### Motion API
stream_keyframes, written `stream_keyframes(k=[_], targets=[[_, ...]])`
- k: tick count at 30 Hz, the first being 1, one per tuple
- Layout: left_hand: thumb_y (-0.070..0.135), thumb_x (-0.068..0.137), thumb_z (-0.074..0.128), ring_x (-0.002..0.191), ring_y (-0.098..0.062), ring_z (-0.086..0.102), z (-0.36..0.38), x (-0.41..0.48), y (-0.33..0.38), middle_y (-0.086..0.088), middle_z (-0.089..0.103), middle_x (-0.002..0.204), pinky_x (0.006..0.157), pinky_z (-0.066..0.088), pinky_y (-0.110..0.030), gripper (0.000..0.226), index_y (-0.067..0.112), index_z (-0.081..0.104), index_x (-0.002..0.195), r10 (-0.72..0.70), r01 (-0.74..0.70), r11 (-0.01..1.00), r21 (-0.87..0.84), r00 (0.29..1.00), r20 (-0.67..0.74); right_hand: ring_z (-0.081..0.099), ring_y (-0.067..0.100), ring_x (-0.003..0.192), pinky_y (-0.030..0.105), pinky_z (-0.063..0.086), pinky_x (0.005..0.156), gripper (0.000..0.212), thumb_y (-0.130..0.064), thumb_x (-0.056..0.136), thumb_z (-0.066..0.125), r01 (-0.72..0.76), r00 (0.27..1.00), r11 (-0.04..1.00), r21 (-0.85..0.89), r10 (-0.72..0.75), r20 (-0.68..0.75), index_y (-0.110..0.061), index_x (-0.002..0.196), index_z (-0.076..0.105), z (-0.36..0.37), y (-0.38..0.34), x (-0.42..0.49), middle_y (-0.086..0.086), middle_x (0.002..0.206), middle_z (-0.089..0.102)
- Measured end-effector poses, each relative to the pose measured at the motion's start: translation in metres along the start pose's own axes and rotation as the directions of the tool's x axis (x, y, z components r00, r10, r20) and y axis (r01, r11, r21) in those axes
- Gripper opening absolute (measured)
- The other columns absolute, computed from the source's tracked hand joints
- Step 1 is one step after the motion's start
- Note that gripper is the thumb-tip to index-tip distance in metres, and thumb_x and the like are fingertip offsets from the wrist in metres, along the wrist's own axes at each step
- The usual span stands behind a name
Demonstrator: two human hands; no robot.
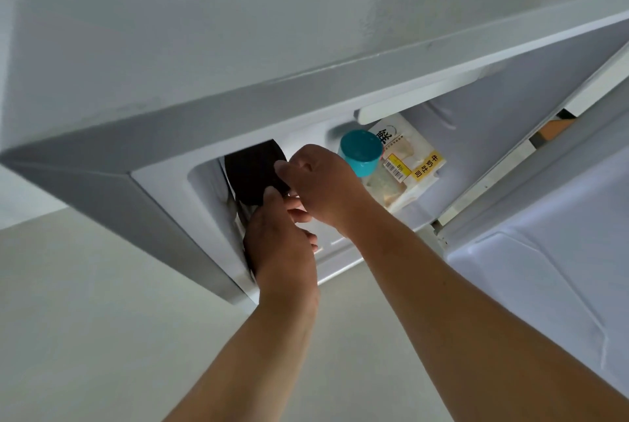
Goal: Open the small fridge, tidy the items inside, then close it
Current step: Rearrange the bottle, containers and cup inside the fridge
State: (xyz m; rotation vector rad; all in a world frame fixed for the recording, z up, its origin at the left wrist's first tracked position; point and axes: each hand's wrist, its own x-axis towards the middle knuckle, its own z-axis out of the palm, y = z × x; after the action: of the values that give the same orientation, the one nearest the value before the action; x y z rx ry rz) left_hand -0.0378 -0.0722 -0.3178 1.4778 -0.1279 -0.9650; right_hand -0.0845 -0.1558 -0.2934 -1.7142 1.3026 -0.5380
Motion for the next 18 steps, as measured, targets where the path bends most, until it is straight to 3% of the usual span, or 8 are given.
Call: stream_keyframes(k=[4, 6, 8, 11, 12, 16, 18], targets=[[0.046, 0.099, 0.045, 0.050, -0.010, 0.055, 0.003, -0.008, 0.003, -0.002, 0.076, 0.081, 0.051, 0.048, -0.025, 0.041, 0.018, 0.073, 0.088, 0.031, -0.032, 0.999, 0.023, 0.999, 0.028, 0.066, 0.017, 0.073, 0.033, 0.054, 0.065, 0.025, -0.038, 0.100, 0.063, 0.066, 0.997, 0.998, 0.022, -0.065, -0.047, -0.016, 0.087, 0.063, -0.009, 0.001, -0.007, 0.000, 0.083, 0.069], [0.041, 0.100, 0.047, 0.052, -0.012, 0.056, 0.009, -0.012, 0.006, 0.000, 0.076, 0.076, 0.051, 0.048, -0.025, 0.037, 0.024, 0.074, 0.080, 0.082, -0.083, 0.996, 0.014, 0.993, 0.087, 0.065, 0.006, 0.060, 0.019, 0.049, 0.051, 0.024, -0.038, 0.099, 0.065, 0.088, 0.986, 0.996, 0.027, -0.083, -0.147, -0.017, 0.086, 0.065, -0.018, 0.005, -0.010, -0.007, 0.070, 0.067], [0.036, 0.102, 0.049, 0.049, -0.015, 0.056, 0.020, -0.014, 0.006, 0.001, 0.074, 0.071, 0.045, 0.045, -0.023, 0.035, 0.019, 0.074, 0.083, 0.082, -0.084, 0.996, 0.008, 0.982, 0.168, 0.064, 0.006, 0.049, 0.021, 0.050, 0.046, 0.025, -0.036, 0.097, 0.067, 0.065, 0.975, 0.996, 0.056, -0.051, -0.217, -0.019, 0.079, 0.063, -0.031, 0.012, -0.011, -0.008, 0.057, 0.064], [0.037, 0.103, 0.046, 0.048, -0.014, 0.060, 0.033, -0.009, -0.002, 0.001, 0.077, 0.075, 0.044, 0.048, -0.022, 0.037, 0.011, 0.073, 0.097, -0.030, 0.003, 0.994, 0.110, 0.970, 0.241, 0.071, 0.024, 0.062, 0.047, 0.062, 0.063, 0.031, -0.035, 0.098, 0.064, -0.004, 0.969, 1.000, 0.009, 0.007, -0.247, -0.014, 0.076, 0.063, -0.043, 0.025, -0.010, 0.002, 0.063, 0.069], [0.038, 0.103, 0.045, 0.050, -0.013, 0.063, 0.034, -0.006, -0.008, 0.003, 0.078, 0.078, 0.048, 0.051, -0.023, 0.038, 0.013, 0.073, 0.098, -0.077, 0.041, 0.989, 0.146, 0.963, 0.257, 0.071, 0.027, 0.066, 0.050, 0.061, 0.068, 0.032, -0.034, 0.099, 0.063, -0.040, 0.970, 0.998, -0.046, 0.027, -0.243, -0.010, 0.077, 0.064, -0.043, 0.030, -0.009, 0.007, 0.067, 0.070], [0.042, 0.105, 0.042, 0.056, -0.007, 0.069, 0.026, 0.010, -0.035, 0.005, 0.078, 0.089, 0.066, 0.056, -0.031, 0.038, 0.020, 0.072, 0.100, -0.224, 0.162, 0.959, 0.234, 0.936, 0.271, 0.073, 0.031, 0.081, 0.039, 0.060, 0.071, 0.032, -0.029, 0.103, 0.057, -0.193, 0.978, 0.972, -0.135, 0.181, -0.100, -0.003, 0.088, 0.067, -0.031, 0.047, -0.003, 0.015, 0.085, 0.073], [0.042, 0.104, 0.044, 0.062, -0.004, 0.071, 0.018, 0.017, -0.047, 0.008, 0.075, 0.099, 0.070, 0.056, -0.031, 0.032, 0.027, 0.072, 0.100, -0.258, 0.177, 0.942, 0.285, 0.925, 0.278, 0.073, 0.033, 0.088, 0.039, 0.060, 0.073, 0.033, -0.030, 0.104, 0.054, -0.183, 0.983, 0.954, -0.238, 0.180, -0.034, -0.004, 0.091, 0.069, -0.019, 0.052, 0.002, 0.010, 0.086, 0.071]])
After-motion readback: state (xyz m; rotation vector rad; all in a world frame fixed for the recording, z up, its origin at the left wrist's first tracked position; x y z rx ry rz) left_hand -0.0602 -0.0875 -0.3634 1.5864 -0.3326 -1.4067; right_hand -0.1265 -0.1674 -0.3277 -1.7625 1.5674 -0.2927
